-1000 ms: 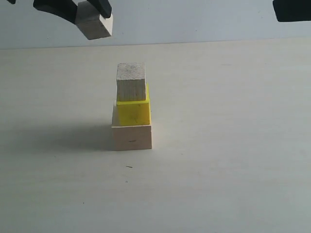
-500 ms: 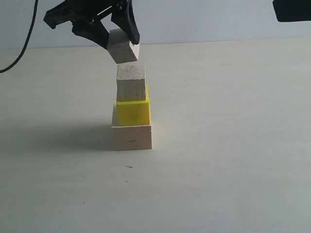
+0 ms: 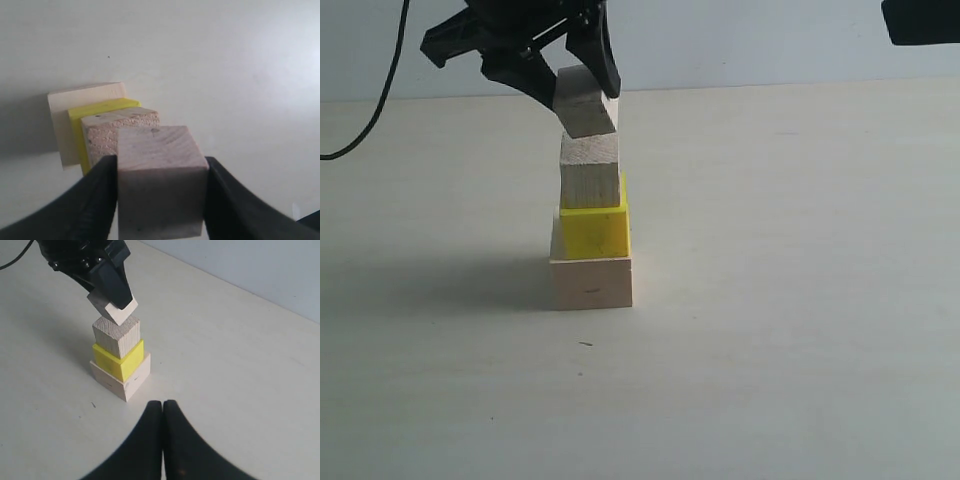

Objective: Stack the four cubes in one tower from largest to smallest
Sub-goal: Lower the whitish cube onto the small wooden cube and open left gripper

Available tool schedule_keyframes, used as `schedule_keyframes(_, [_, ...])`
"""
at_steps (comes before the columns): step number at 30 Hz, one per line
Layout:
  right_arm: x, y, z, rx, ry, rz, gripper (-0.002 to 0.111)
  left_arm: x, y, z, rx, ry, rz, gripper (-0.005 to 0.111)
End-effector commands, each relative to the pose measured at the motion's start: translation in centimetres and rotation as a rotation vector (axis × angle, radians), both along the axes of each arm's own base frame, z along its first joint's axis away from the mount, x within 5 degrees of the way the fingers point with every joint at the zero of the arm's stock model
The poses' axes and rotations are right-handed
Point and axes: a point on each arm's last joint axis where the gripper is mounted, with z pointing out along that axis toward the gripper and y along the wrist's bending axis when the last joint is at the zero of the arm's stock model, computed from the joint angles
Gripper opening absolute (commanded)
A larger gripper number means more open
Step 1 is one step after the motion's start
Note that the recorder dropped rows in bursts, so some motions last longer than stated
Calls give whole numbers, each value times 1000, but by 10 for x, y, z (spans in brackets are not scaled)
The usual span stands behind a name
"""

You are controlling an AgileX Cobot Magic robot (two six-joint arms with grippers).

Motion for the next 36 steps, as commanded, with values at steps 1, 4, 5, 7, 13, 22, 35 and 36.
schedule_keyframes(1, [1,-1,0,-5,-12,-5,0,0,0,3,5,-19,4,0])
schedule_keyframes(4, [1,-1,0,-5,-12,-5,0,0,0,3,12,-22,7,0])
schedule_keyframes(5, [1,-1,0,-5,-12,-5,0,0,0,3,14,-24,7,0])
schedule_keyframes(7, [1,-1,0,-5,-12,-5,0,1,1,3,26,-31,10,0])
schedule_keyframes(13, [1,-2,0,-12,-17,-7,0,1,2,3,28,-29,22,0])
schedule_keyframes(22, [1,-2,0,-12,-17,-7,0,-5,-6,2,46,-41,1,0])
schedule_keyframes(35, [1,-2,-1,-16,-11,-7,0,-7,-3,-15,84,7,1,0])
schedule_keyframes(36, [1,-2,-1,-16,-11,-7,0,-7,-3,-15,84,7,1,0])
